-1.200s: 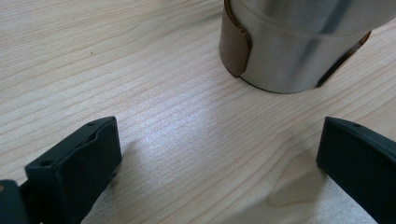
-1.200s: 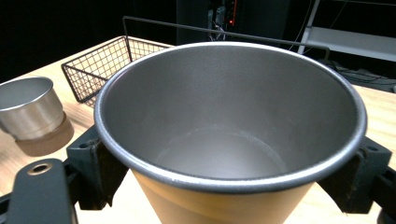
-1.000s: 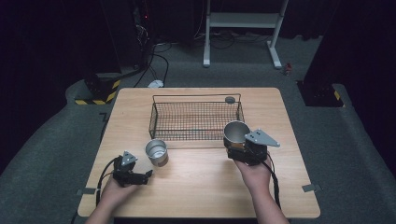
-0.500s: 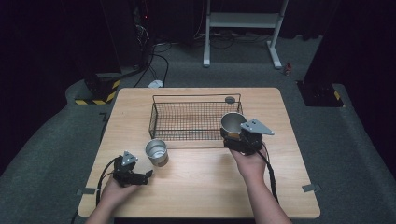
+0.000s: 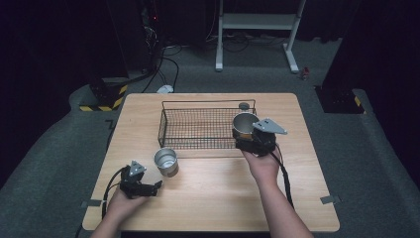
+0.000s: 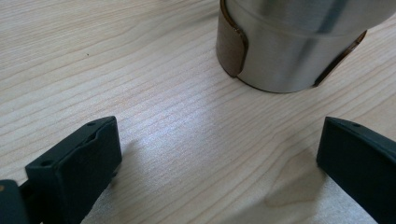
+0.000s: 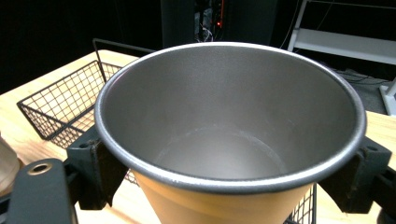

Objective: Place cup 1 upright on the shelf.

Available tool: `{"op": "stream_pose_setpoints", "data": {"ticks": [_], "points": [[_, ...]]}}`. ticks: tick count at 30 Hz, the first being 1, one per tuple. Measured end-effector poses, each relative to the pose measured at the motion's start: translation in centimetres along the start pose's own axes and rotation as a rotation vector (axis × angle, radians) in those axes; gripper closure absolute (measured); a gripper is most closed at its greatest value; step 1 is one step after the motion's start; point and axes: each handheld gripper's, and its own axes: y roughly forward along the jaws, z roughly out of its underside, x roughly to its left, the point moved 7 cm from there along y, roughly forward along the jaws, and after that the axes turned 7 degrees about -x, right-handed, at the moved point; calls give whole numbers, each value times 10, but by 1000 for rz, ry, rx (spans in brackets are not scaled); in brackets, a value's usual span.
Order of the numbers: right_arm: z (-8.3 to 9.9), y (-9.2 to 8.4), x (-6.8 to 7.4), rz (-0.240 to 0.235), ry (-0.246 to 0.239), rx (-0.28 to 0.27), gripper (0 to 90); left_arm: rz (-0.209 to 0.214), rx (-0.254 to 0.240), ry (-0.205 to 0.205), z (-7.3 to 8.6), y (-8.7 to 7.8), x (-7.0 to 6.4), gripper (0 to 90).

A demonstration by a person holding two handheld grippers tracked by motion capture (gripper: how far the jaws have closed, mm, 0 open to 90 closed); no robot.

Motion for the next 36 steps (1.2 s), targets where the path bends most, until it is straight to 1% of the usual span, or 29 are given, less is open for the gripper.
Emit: {"op": "stream_pose_setpoints", "data": {"ticks": [3, 6, 9, 12, 15, 19, 20, 23, 27, 29, 31, 34, 36], "points": [[-1, 4, -1, -1, 5, -2, 141, 1, 0, 1, 0, 0, 0, 3], [-2, 8, -3, 8, -10, 3, 141, 1, 0, 1, 0, 0, 0, 2], [-4, 12, -4, 12, -5, 6, 141, 1, 0, 1, 0, 0, 0, 3], [-8, 16, -5, 19, -2, -5, 141, 2, 0, 1, 0, 0, 0, 3], [-10, 22, -7, 24, 3, 0, 141, 2, 0, 2, 0, 0, 0, 3], [-14, 28, -8, 29, -2, -3, 141, 3, 0, 4, 0, 0, 0, 3], [-14, 30, -8, 32, 6, -3, 141, 3, 0, 4, 0, 0, 0, 3], [-14, 37, -9, 29, -3, 10, 141, 4, 1, 5, 0, 0, 0, 3], [-15, 46, -11, 40, -13, 21, 141, 4, 1, 5, 0, 0, 0, 3], [-15, 50, -13, 46, 0, 16, 141, 5, 0, 6, 0, 0, 0, 3], [-14, 53, -13, 36, 16, 28, 141, 5, 0, 6, 0, 0, 0, 3], [-14, 59, -13, 41, -6, 37, 141, 5, 0, 6, 0, 0, 0, 3], [-13, 63, -12, 42, -1, 43, 141, 5, 1, 7, 0, 0, 0, 3]]}}
